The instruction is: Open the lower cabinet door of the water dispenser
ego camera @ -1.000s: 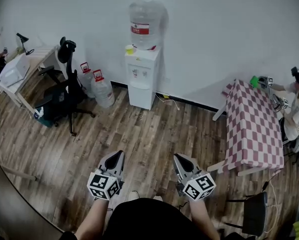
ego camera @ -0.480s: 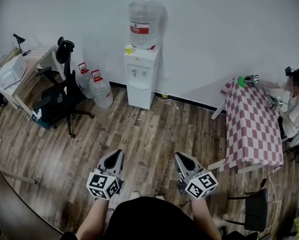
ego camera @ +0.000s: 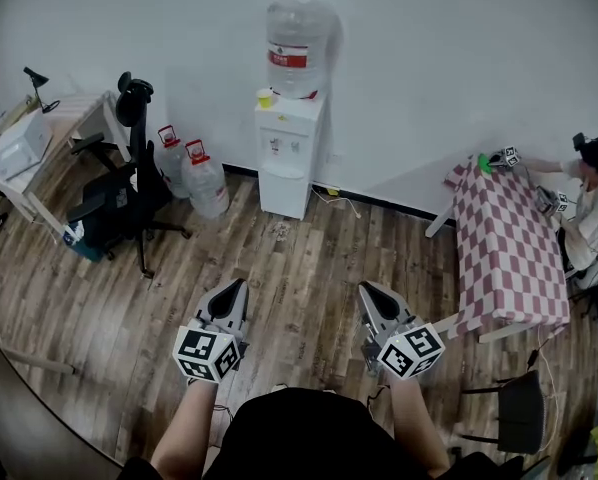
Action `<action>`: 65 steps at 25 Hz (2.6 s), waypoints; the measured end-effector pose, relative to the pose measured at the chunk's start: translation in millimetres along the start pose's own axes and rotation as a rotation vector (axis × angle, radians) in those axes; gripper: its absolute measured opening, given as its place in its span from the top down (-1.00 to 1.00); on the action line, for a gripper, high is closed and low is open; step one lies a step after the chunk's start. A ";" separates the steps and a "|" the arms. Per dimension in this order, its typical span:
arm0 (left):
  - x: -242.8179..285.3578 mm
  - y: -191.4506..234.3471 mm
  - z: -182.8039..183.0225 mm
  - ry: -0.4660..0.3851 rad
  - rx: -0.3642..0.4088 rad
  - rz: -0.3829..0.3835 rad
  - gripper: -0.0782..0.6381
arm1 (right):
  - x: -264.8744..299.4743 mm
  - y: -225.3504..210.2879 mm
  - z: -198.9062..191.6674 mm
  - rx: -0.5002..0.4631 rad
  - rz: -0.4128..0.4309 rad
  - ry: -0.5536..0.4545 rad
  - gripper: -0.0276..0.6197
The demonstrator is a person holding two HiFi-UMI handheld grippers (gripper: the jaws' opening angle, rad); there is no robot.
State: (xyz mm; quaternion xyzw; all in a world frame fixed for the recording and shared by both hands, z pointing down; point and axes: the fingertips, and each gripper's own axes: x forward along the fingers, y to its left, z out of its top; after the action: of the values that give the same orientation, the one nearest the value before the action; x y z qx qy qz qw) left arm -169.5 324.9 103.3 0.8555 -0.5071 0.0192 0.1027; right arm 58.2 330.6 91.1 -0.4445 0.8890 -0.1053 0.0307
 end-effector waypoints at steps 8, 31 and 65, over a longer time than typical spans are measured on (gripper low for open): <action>-3.9 30.8 10.6 -0.030 -0.032 -0.012 0.74 | 15.1 13.9 0.5 -0.011 -0.021 -0.002 0.84; 111.9 55.0 17.1 -0.002 -0.037 0.021 0.74 | 99.4 -81.9 2.9 0.021 0.038 0.031 0.84; 323.3 29.0 21.8 0.079 -0.023 0.131 0.74 | 184.7 -305.0 19.0 0.076 0.131 0.089 0.83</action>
State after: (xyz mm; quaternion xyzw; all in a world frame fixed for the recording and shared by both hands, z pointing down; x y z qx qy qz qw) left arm -39.6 27.9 130.8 0.8179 -0.5577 0.0538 0.1307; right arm 188.8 2.7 145.2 -0.3787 0.9121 -0.1562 0.0149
